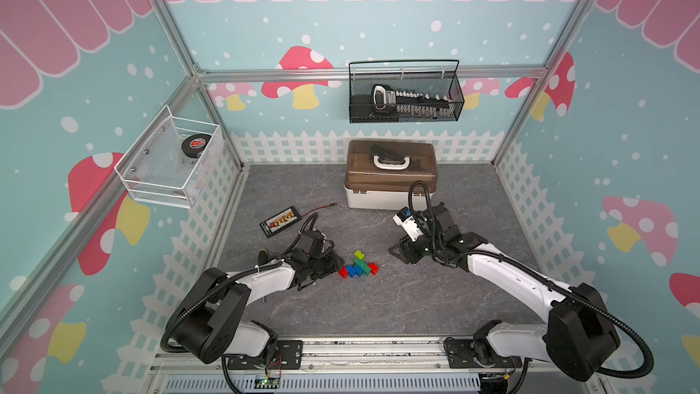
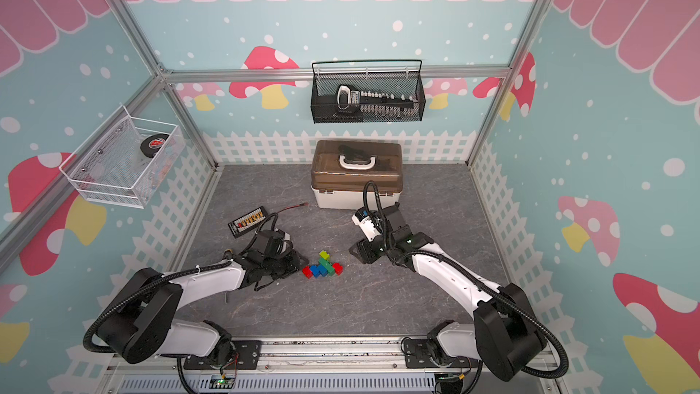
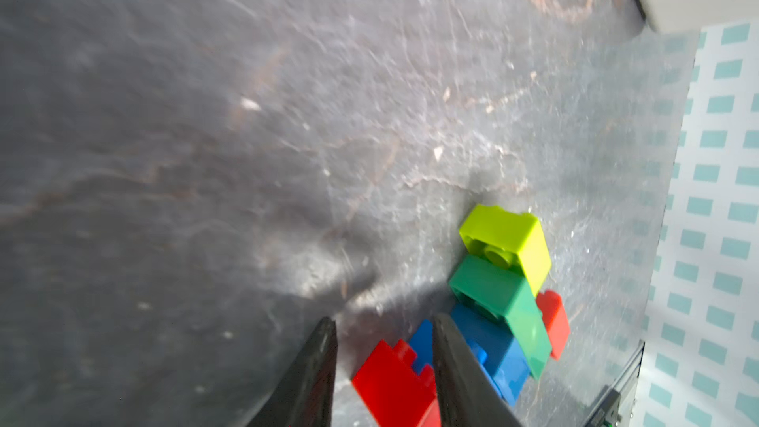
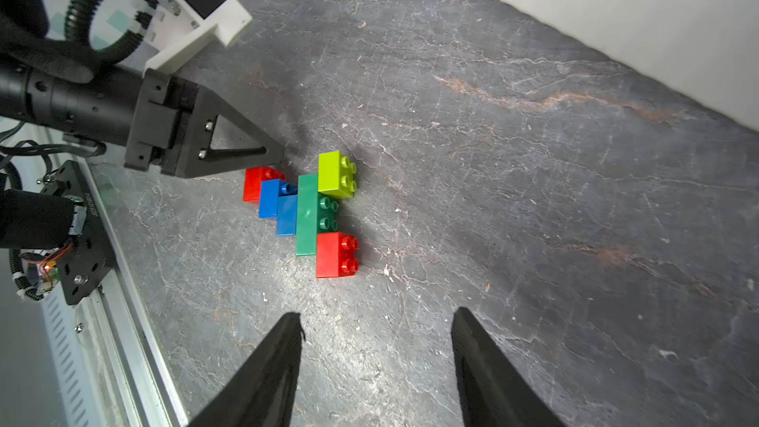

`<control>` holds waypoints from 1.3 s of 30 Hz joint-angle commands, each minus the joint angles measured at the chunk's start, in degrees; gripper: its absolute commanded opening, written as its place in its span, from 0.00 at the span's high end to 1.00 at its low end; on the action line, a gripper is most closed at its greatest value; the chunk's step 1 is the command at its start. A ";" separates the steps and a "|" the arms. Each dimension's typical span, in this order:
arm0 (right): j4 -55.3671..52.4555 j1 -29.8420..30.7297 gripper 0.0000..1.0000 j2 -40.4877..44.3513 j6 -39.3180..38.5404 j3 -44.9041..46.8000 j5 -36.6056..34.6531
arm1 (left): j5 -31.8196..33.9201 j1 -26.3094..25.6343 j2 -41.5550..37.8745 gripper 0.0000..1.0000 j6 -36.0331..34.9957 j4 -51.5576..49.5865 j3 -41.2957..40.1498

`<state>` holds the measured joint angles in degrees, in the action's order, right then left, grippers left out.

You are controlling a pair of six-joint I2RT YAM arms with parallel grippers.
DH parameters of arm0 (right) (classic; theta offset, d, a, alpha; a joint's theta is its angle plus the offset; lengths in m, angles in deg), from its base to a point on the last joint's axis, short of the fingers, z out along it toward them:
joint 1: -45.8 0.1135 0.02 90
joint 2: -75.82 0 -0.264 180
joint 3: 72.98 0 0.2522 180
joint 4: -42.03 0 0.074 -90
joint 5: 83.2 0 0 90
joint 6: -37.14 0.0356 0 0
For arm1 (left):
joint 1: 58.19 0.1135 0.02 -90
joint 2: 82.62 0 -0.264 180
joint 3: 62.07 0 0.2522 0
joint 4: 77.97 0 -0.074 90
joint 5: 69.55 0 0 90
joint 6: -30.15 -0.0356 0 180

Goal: Assemble the letter y with lego
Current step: Adjust the lego brick at the center of the board, then reset both arms

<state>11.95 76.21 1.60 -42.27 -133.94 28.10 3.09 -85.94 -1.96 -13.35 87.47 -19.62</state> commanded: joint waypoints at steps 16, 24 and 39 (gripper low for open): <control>-0.21 0.14 0.41 -0.69 0.76 0.55 -5.83 | 7.30 -10.27 -8.82 0.59 8.10 -4.04 -4.62; -1.31 0.09 0.35 2.86 3.24 0.05 -18.18 | 15.54 -5.36 -21.64 0.38 0.88 -23.61 2.11; 16.01 -8.28 0.01 4.52 1.73 5.91 -74.56 | 46.96 8.45 -13.40 0.01 -24.06 -29.78 23.53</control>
<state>18.27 69.76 7.24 -37.18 -131.18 -30.19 37.56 -78.75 -16.36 -28.11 56.87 2.02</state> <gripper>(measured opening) 0.987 0.994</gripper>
